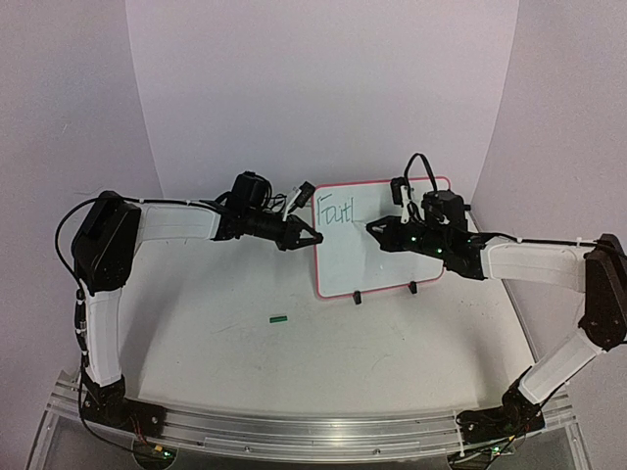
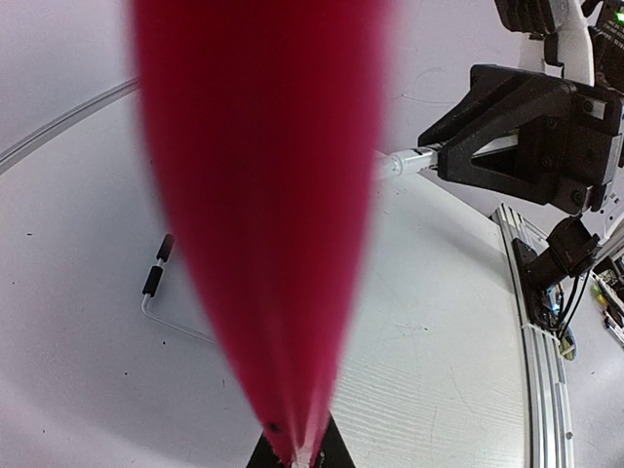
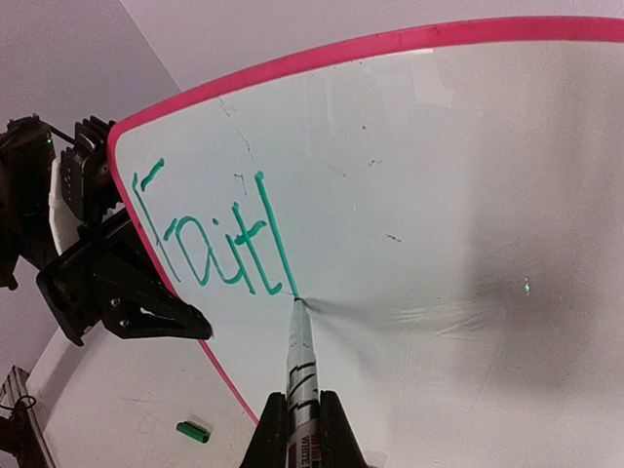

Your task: Write a sentence on the whiteboard

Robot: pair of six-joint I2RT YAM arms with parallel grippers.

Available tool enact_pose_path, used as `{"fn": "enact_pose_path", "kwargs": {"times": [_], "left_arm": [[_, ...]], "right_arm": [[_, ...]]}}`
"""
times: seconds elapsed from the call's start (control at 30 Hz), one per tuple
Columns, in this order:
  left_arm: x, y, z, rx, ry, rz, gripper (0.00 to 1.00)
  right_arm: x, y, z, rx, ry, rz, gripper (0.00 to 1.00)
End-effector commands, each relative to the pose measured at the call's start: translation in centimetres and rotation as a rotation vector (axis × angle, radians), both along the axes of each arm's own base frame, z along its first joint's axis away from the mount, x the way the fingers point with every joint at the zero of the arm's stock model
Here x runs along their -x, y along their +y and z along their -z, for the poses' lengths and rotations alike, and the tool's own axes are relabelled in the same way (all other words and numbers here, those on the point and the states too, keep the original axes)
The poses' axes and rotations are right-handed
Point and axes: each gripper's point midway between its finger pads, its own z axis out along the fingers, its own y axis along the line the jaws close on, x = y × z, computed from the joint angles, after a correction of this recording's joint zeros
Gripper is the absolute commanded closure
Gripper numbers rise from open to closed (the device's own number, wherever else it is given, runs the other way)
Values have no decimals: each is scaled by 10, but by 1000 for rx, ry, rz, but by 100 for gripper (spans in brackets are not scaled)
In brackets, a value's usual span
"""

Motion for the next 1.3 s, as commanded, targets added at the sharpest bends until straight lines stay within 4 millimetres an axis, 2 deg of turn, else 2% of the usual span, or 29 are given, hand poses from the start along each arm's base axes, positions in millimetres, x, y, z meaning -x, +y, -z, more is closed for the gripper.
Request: {"fn": "enact_pose_path", "kwargs": {"times": [0.0,0.23,0.57,1.27], "left_arm": [[37,-2,56,-141,162,64,100],[38,-3,57,-141,163,66,100],[37,-3,56,-140,161,66,100],[37,-3,57,-142,163,66,100]], "right_arm": [[-4,-2,-43,-75,-92,22,100],[-5,-3,-60,-96,-131,27,100],[-10,3,-56,-88,-124,13,100],[-17,-2,-56,-83,-128,62,100]]}}
